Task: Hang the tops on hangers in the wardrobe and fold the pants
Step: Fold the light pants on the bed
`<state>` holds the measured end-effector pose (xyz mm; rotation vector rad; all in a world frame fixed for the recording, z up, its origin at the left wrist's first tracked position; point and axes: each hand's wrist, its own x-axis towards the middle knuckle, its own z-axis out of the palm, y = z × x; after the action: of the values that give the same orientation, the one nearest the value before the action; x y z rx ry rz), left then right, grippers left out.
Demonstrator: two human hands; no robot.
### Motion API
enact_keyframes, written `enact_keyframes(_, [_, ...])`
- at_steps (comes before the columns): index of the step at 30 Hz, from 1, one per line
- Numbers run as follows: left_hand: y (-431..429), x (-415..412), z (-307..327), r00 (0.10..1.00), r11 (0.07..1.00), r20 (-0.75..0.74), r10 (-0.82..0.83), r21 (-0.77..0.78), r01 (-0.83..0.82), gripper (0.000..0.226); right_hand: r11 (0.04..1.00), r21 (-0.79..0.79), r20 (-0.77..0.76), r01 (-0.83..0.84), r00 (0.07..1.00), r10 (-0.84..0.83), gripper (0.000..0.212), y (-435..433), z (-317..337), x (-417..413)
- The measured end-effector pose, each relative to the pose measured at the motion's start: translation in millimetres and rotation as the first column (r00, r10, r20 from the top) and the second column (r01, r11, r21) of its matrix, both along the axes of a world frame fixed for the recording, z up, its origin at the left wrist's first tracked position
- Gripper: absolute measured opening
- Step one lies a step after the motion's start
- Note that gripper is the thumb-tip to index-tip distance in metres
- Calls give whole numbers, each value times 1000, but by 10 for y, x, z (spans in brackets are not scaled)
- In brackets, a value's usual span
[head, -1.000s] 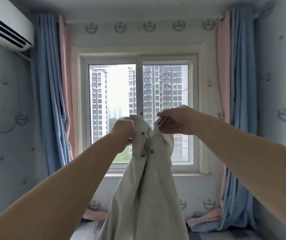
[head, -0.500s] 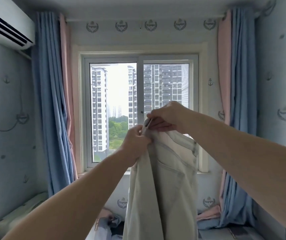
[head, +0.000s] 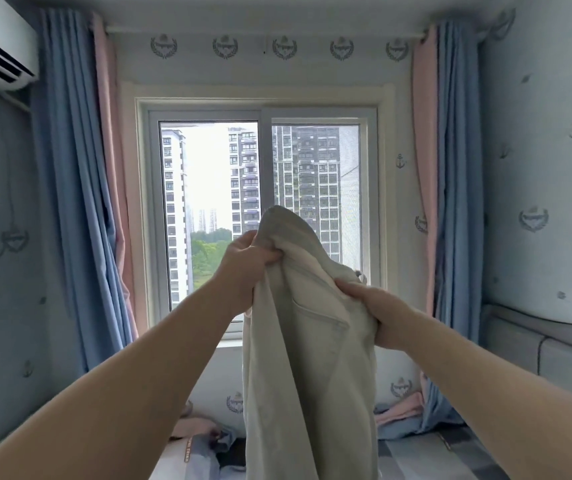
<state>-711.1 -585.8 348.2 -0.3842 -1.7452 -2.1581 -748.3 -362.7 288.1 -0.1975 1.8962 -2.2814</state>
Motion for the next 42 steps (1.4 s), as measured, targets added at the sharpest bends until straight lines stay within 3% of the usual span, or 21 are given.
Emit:
enact_keyframes(3, [-267, 30, 15, 1000, 998, 20, -24, -51, 25, 33, 993, -55, -101, 109, 988, -114, 41, -87, 216, 49])
enact_keyframes(7, [-586, 136, 70, 996, 994, -9, -92, -58, 92, 30, 965, -7, -318, 262, 915, -250, 44, -161, 618, 261])
enact_keyframes(13, [-758, 528, 305, 997, 998, -73, 35, -45, -38, 24, 951, 88, -505, 295, 836, -213, 33, -269, 1089, 853])
enact_keyframes(15, [-804, 713, 379, 991, 994, -97, 89, -62, -95, 22, 924, 157, -555, 348, 805, -209, 46, -232, 1247, 1094])
enact_keyframes(18, [-838, 1040, 449, 979, 984, -156, 128, -99, -145, 23, 794, 353, -685, 495, 715, -142, 66, -197, 1436, 1550])
enact_keyframes(22, [-855, 1544, 527, 930, 943, -294, 220, -182, -280, 25, 555, 562, -742, 614, 670, 11, 66, -122, 1597, 2263])
enact_keyframes(24, [-833, 1840, 545, 882, 887, -373, 287, -245, -392, 21, 525, 596, -722, 607, 692, 18, 55, -84, 1627, 2597])
enact_keyframes(28, [-834, 2460, 578, 735, 723, -560, 381, -315, -615, 9, 672, 566, -620, 478, 784, -35, 29, -58, 1659, 3222])
enact_keyframes(33, [-956, 3208, 683, 647, 666, -643, 408, -275, -693, 10, 818, 352, -643, 456, 752, -143, 41, -152, 1729, 3866])
enact_keyframes(36, [-1023, 3620, 809, 637, 662, -637, 434, -254, -705, 16, 893, 176, -630, 415, 745, -221, 43, -248, 1776, 4200])
enact_keyframes(38, [-1074, 3845, 858, 651, 676, -615, 446, -245, -695, 24, 928, 73, -627, 364, 741, -241, 32, -326, 1801, 4388])
enact_keyframes(42, [-1205, 4179, 837, 683, 691, -563, 465, -251, -677, 30, 939, -33, -652, 344, 704, -280, 19, -482, 1773, 4598])
